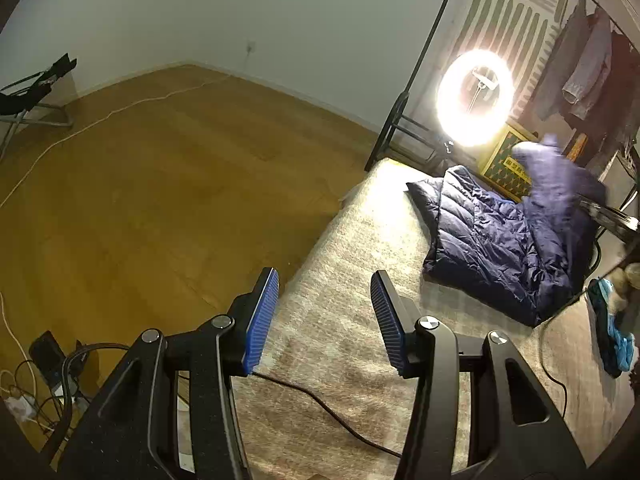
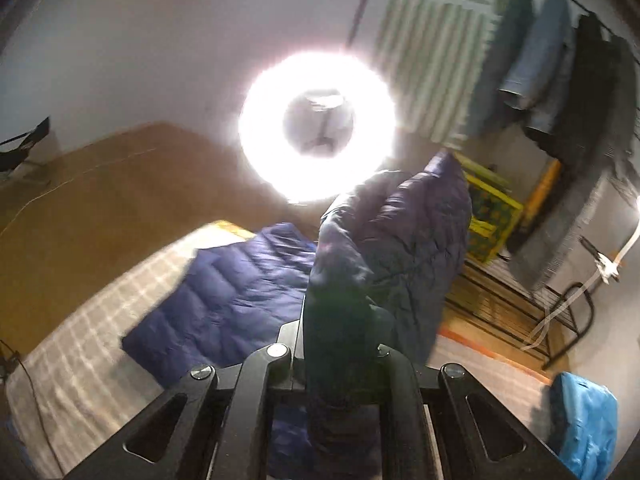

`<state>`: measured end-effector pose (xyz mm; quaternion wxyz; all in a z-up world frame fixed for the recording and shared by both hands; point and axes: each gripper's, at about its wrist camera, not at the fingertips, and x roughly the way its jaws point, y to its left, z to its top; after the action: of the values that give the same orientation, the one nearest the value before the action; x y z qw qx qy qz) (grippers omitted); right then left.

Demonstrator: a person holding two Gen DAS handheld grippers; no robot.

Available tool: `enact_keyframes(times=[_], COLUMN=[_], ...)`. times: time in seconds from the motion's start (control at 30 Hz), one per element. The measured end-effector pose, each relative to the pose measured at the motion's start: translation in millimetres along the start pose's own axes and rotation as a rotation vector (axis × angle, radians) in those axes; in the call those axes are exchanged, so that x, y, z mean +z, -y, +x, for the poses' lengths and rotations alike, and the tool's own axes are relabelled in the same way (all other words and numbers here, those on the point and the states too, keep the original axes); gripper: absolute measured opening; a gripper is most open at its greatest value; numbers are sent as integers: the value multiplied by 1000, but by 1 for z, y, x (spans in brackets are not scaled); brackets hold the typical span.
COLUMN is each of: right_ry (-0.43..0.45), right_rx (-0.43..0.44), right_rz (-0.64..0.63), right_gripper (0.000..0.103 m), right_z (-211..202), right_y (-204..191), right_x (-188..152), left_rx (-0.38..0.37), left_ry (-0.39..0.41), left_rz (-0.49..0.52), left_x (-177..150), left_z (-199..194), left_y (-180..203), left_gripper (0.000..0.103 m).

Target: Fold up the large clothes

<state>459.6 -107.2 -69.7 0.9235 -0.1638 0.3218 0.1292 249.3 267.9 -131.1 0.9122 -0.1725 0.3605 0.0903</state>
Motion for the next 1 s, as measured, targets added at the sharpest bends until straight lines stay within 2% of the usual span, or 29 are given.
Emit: enact_keyframes(times=[0.17,0.3,0.53,0.67,0.77,0.8,0.83,0.9,1.0], right_ry=[-40,-93,-154,-189,-195,-189,-180,-153,-91], right_rx=[82,131,191,268,406,450,483,576,666], right_rz=[-64,-137,-211,-187,-147,-131,-119,-78,-8], right_gripper=[8,8,8,10,29,39,42,43,53], right_z=[44,81,111,119,109,100,92,69,35], right_y=[-69,-125,-173,-172,-156,-149,-143,-123,-82], right_x=[6,-7,-34,-47,-53,-54,-54,-57,-60], left_rx=[7,22,29,3,-14,-27,-43,-66,-102], left_ry=[6,-11,-11,-5,1,2,2,4,1], left_rz=[9,29,52,70,74,67,64,78,114], left_x=[-2,-2,10,21,33,39,44,55,70], left_z=[-6,-3,10,20,28,31,35,44,63], left_y=[-1,1,15,31,42,47,52,69,102], left_gripper=[51,51,51,51,51,51,51,51,51])
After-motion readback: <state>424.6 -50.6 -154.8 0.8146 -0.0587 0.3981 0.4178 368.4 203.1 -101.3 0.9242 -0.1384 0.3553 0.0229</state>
